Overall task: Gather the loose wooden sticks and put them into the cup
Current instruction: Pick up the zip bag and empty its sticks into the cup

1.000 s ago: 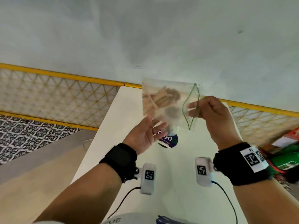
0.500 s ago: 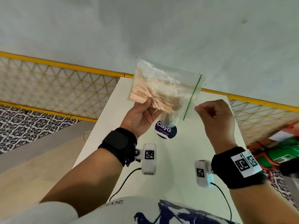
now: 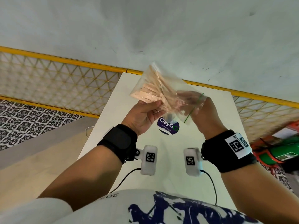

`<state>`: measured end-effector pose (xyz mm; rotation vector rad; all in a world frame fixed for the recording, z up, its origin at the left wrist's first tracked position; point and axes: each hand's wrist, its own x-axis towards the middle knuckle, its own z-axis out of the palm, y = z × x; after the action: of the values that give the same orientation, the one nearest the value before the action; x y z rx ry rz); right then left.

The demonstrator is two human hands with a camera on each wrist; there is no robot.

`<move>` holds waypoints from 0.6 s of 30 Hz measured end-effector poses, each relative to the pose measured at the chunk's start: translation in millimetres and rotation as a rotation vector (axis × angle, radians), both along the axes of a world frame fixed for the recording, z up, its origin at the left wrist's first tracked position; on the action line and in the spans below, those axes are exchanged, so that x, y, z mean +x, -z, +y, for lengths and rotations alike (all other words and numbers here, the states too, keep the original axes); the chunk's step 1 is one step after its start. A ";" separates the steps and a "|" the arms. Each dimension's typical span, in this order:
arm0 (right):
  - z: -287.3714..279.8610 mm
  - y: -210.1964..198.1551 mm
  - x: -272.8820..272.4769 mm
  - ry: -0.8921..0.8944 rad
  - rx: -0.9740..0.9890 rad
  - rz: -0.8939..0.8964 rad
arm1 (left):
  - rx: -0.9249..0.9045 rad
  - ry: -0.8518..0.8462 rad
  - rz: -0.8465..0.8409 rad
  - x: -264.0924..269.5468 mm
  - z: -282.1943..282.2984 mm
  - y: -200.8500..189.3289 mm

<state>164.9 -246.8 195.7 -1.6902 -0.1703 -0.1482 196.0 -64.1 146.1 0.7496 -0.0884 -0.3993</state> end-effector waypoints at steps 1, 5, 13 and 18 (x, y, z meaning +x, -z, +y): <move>0.0 1.4 4.3 0.021 0.038 -0.004 | 0.015 -0.008 0.015 0.2 1.1 0.2; 7.9 4.5 13.9 0.030 0.072 0.131 | 0.063 -0.053 0.087 0.3 -1.6 -1.5; 11.2 3.9 20.5 0.068 0.233 0.142 | 0.092 -0.114 0.182 2.6 0.2 2.9; 11.8 19.7 25.0 -0.005 -0.105 0.174 | 0.164 -0.101 0.204 2.1 -6.4 3.4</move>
<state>189.9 -235.0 176.0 -1.7981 -0.0526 0.0123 198.1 -70.4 142.6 0.8664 0.1753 -0.3881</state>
